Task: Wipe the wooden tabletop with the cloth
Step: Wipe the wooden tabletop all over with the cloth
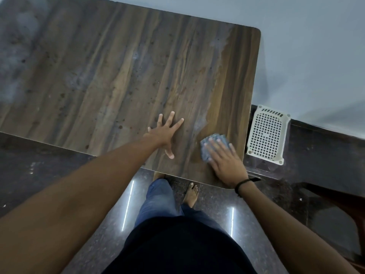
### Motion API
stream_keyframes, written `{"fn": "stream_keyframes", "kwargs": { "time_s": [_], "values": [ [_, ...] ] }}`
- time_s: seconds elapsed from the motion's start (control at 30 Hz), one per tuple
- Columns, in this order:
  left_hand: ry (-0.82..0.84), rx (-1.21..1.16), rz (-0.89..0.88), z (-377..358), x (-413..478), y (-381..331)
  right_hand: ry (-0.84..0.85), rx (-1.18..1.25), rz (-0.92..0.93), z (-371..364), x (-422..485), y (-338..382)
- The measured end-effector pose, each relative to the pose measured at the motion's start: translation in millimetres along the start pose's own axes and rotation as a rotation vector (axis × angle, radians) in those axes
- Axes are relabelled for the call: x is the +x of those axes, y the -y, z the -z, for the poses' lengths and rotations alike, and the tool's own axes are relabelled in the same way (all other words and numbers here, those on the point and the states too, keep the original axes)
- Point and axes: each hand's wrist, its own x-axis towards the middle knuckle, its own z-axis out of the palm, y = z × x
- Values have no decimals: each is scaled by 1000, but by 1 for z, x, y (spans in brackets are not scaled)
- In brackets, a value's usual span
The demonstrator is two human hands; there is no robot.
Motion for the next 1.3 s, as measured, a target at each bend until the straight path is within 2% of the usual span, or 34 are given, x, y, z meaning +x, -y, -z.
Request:
{"fn": "stream_keyframes", "kwargs": {
  "time_s": [0.07, 0.1, 0.13, 0.2, 0.23, 0.27, 0.3, 0.4, 0.43, 0.47, 0.53, 0.57, 0.6, 0.7, 0.73, 0.77, 0.83, 0.87, 0.9, 0.93, 1.03, 1.07, 1.1, 1.2, 1.23, 1.27, 1.3],
  "values": [
    [-16, 5, -2, -5, -2, 2, -35, 79, -335, 3, 11, 19],
    [-24, 0, -4, -6, -1, 2, -44, 58, -328, 2, 13, 37],
    [-29, -5, -8, -6, 0, 1, -31, 24, -187, -3, 9, 52],
    [-34, -13, -9, -6, 0, 0, 46, -39, 229, -13, -11, 52],
    [-37, -13, -7, -6, -1, 0, 71, -59, 351, -12, -19, 37],
    [-41, -13, -4, -6, -1, 1, 71, -68, 377, -10, -21, 23],
    [-47, -15, -3, -6, -2, 1, 41, -67, 313, -8, -18, 13],
    [-48, -20, -11, -7, -1, 2, 18, 16, -189, -1, -2, 33],
    [-46, -20, -11, -7, 0, 3, 25, 33, -207, -1, 2, 51],
    [-46, -19, -13, -9, 1, 3, 47, 29, -104, -5, 0, 64],
    [-50, -23, -19, -9, 0, 4, 98, -19, 240, -10, -9, 59],
    [-55, -37, -17, -6, -1, 5, 97, -24, 303, -7, -7, 44],
    [-69, -61, -2, -2, -2, 9, 90, -15, 252, -3, 0, 32],
    [-94, -119, 89, 11, -4, 30, 15, 104, -285, 3, 25, 36],
    [-69, -127, 116, 14, -4, 38, 20, 110, -317, 1, 31, 53],
    [-38, -134, 129, 14, -3, 44, 27, 91, -217, -3, 30, 71],
    [-14, -145, 123, 11, 1, 50, 65, 18, 150, -13, 14, 83],
    [-19, -149, 117, 10, 2, 51, 94, -5, 274, -10, 11, 69],
    [-28, -152, 111, 9, 2, 51, 106, -16, 315, -7, 13, 51],
    [-38, -155, 109, 9, 1, 51, 113, -22, 276, -4, 21, 37],
    [-44, -164, 105, 8, -1, 53, 34, 71, -232, 6, 47, 29],
    [-45, -168, 101, 8, -1, 54, 5, 90, -317, 4, 53, 43],
    [-45, -171, 98, 9, -1, 54, -5, 92, -278, 1, 54, 59],
    [-46, -170, 97, 8, 0, 54, 65, 17, 262, -12, 31, 73],
    [-46, -171, 96, 8, 0, 54, 80, -6, 350, -8, 32, 56],
    [-47, -171, 98, 9, 1, 54, 73, -31, 348, -5, 39, 37],
    [-47, -172, 100, 9, 1, 54, 66, -30, 247, 0, 50, 22]
  ]
}}
